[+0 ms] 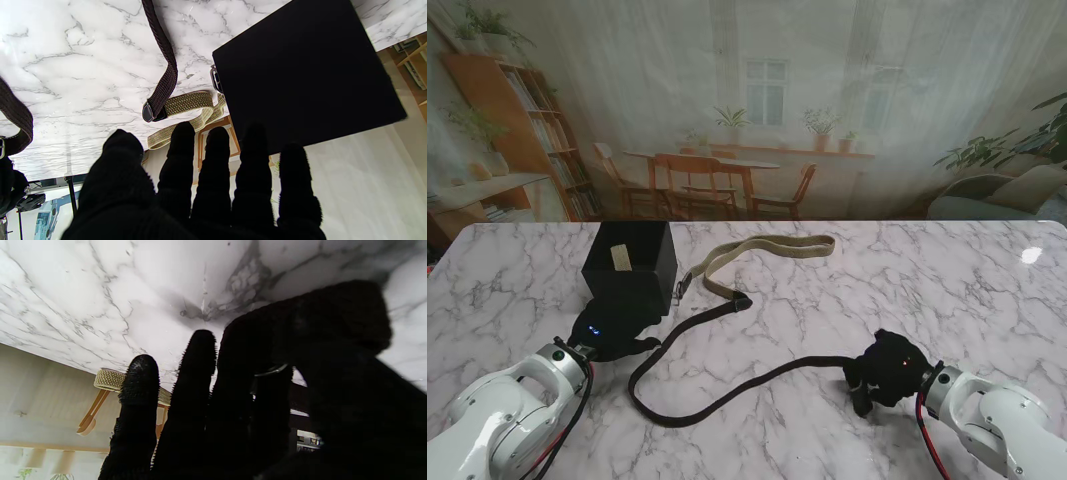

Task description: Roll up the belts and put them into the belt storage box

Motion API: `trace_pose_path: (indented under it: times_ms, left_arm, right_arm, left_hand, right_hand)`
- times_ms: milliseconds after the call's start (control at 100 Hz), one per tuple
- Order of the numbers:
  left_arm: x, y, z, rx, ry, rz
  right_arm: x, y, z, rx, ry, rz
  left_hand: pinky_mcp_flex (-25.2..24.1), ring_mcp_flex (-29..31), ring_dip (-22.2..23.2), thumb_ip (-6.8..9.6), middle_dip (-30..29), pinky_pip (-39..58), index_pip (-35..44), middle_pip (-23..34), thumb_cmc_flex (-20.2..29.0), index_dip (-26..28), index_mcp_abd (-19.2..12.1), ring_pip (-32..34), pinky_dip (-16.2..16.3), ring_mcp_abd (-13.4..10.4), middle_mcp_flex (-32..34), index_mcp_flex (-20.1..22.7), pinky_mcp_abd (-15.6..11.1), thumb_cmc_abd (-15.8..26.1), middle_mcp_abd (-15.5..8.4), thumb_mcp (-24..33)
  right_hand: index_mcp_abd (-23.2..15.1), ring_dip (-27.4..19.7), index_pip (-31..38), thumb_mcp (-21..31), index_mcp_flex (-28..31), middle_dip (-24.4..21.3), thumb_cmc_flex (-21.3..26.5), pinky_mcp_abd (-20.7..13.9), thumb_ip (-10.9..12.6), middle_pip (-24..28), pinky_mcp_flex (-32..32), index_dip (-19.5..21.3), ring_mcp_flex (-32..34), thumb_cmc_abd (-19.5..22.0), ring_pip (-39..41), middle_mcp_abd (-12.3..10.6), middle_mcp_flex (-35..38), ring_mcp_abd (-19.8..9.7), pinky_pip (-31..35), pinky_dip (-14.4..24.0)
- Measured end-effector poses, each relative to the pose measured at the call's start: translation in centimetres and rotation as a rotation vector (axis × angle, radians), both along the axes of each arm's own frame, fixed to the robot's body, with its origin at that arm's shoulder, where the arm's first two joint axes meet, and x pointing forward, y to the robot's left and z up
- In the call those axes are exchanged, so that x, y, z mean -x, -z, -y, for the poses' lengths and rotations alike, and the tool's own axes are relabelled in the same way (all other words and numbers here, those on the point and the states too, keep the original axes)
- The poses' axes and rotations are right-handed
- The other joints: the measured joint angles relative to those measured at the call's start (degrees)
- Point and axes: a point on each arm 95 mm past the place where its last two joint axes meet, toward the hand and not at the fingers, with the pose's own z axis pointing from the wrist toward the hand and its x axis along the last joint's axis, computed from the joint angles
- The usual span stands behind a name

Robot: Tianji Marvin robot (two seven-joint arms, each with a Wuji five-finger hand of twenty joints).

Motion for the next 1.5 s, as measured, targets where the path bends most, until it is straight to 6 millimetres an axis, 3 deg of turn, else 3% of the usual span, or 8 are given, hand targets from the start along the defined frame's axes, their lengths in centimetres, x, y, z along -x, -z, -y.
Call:
trace_pose_path:
  times_ms: [70, 220, 360, 470, 650, 770, 1080, 1500]
  left_arm:
    - [0.0, 0.0, 0.0, -0.001, 0.001, -0.002]
    - [-0.1, 0.0, 0.1, -0.001, 0.002, -0.003]
    - [-0.1, 0.1, 0.1, -0.001, 0.002, -0.004]
    - [-0.1, 0.1, 0.1, 0.0, 0.002, -0.004]
    - [0.1, 0.1, 0.4, 0.012, 0.031, -0.021]
    - [0.4, 0.2, 1.3, 0.056, 0.059, -0.065]
    - [2.0, 0.0, 3.8, 0.106, 0.207, -0.174]
    - [5.0, 1.7, 6.1, 0.221, 0.32, -0.281]
  right_arm:
    - [0.0, 0.2, 0.1, -0.004, 0.009, 0.001]
    - [0.0, 0.2, 0.3, 0.0, 0.033, 0.012]
    - [0.2, 0.2, 0.4, -0.011, 0.043, 0.012]
    - [0.2, 0.3, 0.3, -0.044, 0.063, -0.009]
    - [-0.2, 0.8, -0.1, -0.065, 0.094, -0.017]
    - [-0.6, 1.1, -0.3, -0.09, 0.111, -0.025]
    - [-1.2, 1.5, -0.5, -0.131, 0.119, -0.028]
    - [-2.1, 2.0, -0.7, -0.192, 0.137, -0.014]
  left_hand:
    - [0.0, 0.0, 0.0, 0.0, 0.0, 0.0, 0.0, 0.0, 0.0, 0.0, 0.0, 0.0, 0.0, 0.0, 0.0, 0.0, 0.0, 0.0, 0.0, 0.0]
    - [0.0, 0.0, 0.0, 0.0, 0.0, 0.0, 0.0, 0.0, 0.0, 0.0, 0.0, 0.0, 0.0, 0.0, 0.0, 0.0, 0.0, 0.0, 0.0, 0.0]
    - [0.0, 0.0, 0.0, 0.0, 0.0, 0.0, 0.0, 0.0, 0.0, 0.0, 0.0, 0.0, 0.0, 0.0, 0.0, 0.0, 0.0, 0.0, 0.0, 0.0]
    - [0.0, 0.0, 0.0, 0.0, 0.0, 0.0, 0.0, 0.0, 0.0, 0.0, 0.0, 0.0, 0.0, 0.0, 0.0, 0.0, 0.0, 0.0, 0.0, 0.0]
    - [0.0, -0.3, 0.0, 0.0, 0.0, -0.7, 0.0, 0.0, 0.0, 0.0, 0.0, 0.0, -0.6, 0.0, 0.0, 0.0, 0.0, 0.4, 0.1, 0.0]
    - [-0.5, -2.0, -3.5, 0.0, -1.9, -3.1, 0.0, -2.3, 0.0, 0.0, 0.0, -3.4, -2.2, 0.1, -2.9, 0.0, 0.0, 0.6, 0.7, 0.0]
    - [-3.4, -8.8, -9.5, 0.0, -7.3, -8.0, -2.2, -6.1, 0.0, -0.7, 0.0, -8.2, -5.6, 0.2, -11.4, -3.7, 0.0, 0.9, 1.4, 0.0]
    - [-4.6, -9.4, -9.7, 0.0, -5.8, -8.7, -3.9, -4.3, -1.0, -1.4, 0.7, -8.2, -5.6, 0.3, -11.4, -6.3, 0.0, 1.5, 2.1, 0.2]
  right_hand:
    - [-2.1, 3.7, 0.6, -1.7, 0.0, 4.1, -0.1, 3.1, 0.0, 4.0, -2.4, 0.1, -0.1, 1.9, 1.3, 3.4, -4.5, 3.5, 0.0, 1.9]
    - [-3.7, 6.6, 0.5, -3.0, 0.0, 5.3, -1.5, 7.5, -0.4, 4.6, -5.9, 2.2, -6.0, 3.9, 1.4, 7.9, -17.9, 6.6, -0.6, 4.7]
    - [-4.0, 6.4, 0.5, -4.9, 1.3, -1.9, -3.5, 9.5, 0.0, 0.2, -6.7, 2.9, -9.4, 4.6, 1.4, 10.2, -27.1, 6.6, -1.9, 6.2]
    - [-2.1, 4.7, 3.2, -6.9, 3.6, -5.9, -5.3, 10.2, -0.4, -1.6, -6.8, 2.7, -11.2, 5.3, 1.4, 9.7, -29.6, 7.1, -2.9, 6.3]
    - [1.5, 3.6, 5.8, -6.8, 3.6, -7.9, -5.8, 10.3, -0.4, -2.0, -6.8, 1.6, -11.3, 7.5, 1.4, 10.1, -29.2, 7.1, -3.2, 6.3]
    - [2.8, 3.6, 8.2, -6.0, 4.2, -7.6, -5.8, 10.3, -0.4, -0.9, -6.7, 1.4, -10.1, 7.5, 1.4, 9.5, -25.4, 7.1, -3.6, 6.3]
    - [2.9, 5.9, 12.2, -5.3, 7.0, 1.1, -8.7, 10.3, -0.4, 7.7, -6.6, 1.6, -8.4, 9.2, 1.4, 6.8, -18.2, 6.3, -3.6, 6.3]
    - [2.7, 10.7, 13.2, -5.3, 8.3, 10.4, -9.5, 6.2, -0.5, 21.3, -1.0, 5.3, 1.4, 10.3, 11.2, 8.8, -4.8, 7.0, 1.1, 7.0]
